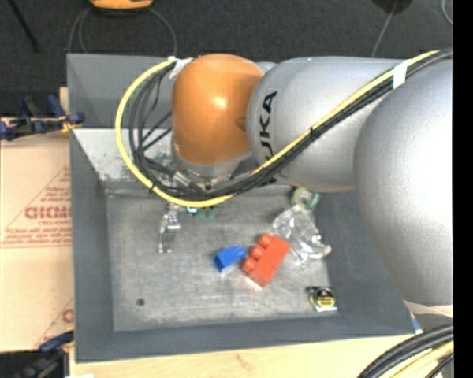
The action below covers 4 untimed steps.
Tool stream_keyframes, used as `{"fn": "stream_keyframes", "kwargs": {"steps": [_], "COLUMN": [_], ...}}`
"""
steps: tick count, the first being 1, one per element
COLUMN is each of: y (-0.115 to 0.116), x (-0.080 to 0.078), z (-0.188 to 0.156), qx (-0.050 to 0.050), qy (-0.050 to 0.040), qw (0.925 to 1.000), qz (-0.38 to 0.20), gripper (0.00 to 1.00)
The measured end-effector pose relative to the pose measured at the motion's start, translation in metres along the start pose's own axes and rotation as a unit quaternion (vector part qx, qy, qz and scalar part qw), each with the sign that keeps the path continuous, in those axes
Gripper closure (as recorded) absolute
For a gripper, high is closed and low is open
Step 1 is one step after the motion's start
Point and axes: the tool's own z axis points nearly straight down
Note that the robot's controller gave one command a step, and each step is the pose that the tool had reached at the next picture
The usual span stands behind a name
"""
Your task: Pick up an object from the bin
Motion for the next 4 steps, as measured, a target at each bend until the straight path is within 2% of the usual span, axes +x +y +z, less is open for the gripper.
{"fn": "stream_keyframes", "kwargs": {"steps": [1, 2, 3, 4], "y": [-0.073, -0.133, -0.129, -0.120], "x": [0.016, 0.013, 0.013, 0.012], "z": [0.107, 0.082, 0.083, -0.016], "qx": [0.002, 0.002, 0.000, 0.002], "qy": [-0.0022, -0.0059, -0.0049, -0.0084], "qw": [0.9945, 0.9879, 0.9879, 0.9867], "qz": [-0.105, -0.155, -0.155, -0.162], "gripper": [0.00, 0.00, 1.00, 1.00]}}
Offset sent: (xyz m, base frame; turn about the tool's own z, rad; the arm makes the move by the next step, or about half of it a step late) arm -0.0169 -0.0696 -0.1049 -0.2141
